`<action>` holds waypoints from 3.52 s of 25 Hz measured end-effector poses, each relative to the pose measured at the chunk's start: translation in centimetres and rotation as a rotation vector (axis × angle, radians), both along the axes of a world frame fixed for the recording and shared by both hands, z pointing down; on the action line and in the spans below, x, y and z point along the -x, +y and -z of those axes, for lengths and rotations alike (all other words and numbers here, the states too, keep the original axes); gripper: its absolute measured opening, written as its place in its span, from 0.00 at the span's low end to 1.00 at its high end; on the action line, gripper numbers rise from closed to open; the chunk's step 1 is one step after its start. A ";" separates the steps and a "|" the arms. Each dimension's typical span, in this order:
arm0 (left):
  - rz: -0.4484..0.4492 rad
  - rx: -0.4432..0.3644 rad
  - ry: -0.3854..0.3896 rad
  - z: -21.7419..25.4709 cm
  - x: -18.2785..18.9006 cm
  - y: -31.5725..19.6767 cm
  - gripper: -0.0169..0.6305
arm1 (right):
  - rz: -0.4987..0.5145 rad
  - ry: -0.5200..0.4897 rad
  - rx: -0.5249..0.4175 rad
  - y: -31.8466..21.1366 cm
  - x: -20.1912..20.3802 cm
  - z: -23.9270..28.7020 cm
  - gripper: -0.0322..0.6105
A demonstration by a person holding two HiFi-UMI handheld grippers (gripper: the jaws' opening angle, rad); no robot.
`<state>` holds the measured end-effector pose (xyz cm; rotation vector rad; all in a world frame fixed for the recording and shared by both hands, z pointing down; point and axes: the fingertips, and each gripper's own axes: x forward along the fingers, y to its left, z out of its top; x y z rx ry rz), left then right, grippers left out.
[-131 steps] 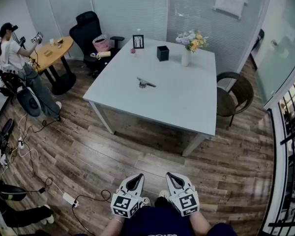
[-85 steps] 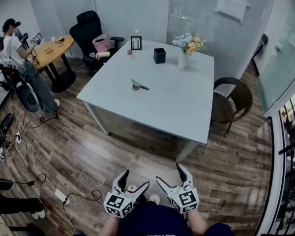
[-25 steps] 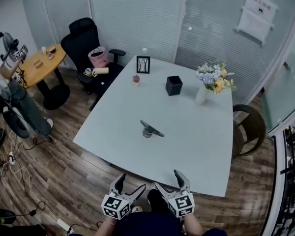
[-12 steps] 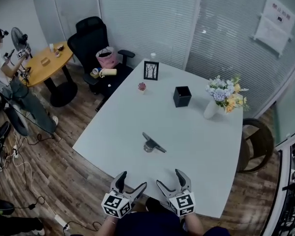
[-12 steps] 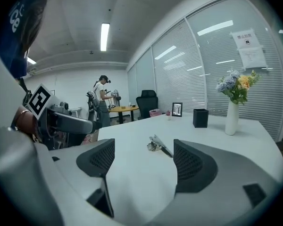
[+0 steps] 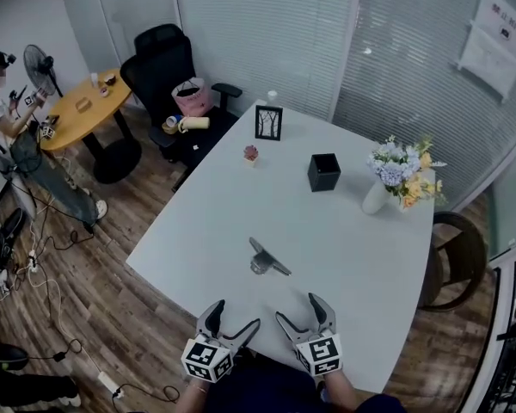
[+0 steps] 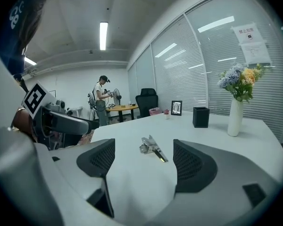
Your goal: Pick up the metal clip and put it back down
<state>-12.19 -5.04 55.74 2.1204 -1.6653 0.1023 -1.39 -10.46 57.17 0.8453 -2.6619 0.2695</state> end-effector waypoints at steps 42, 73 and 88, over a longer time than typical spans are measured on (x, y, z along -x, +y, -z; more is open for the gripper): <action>0.033 0.104 -0.038 -1.9 6.3 -0.3 0.69 | 0.290 0.581 -0.126 -10.6 13.5 -13.5 0.38; -0.050 0.025 -0.021 -1.1 6.9 -1.6 0.69 | 0.183 0.299 -0.232 -6.7 12.0 2.5 0.21; -0.164 -0.036 -0.013 0.0 3.0 -2.7 0.69 | 0.007 0.226 -0.255 -1.9 5.8 8.0 0.21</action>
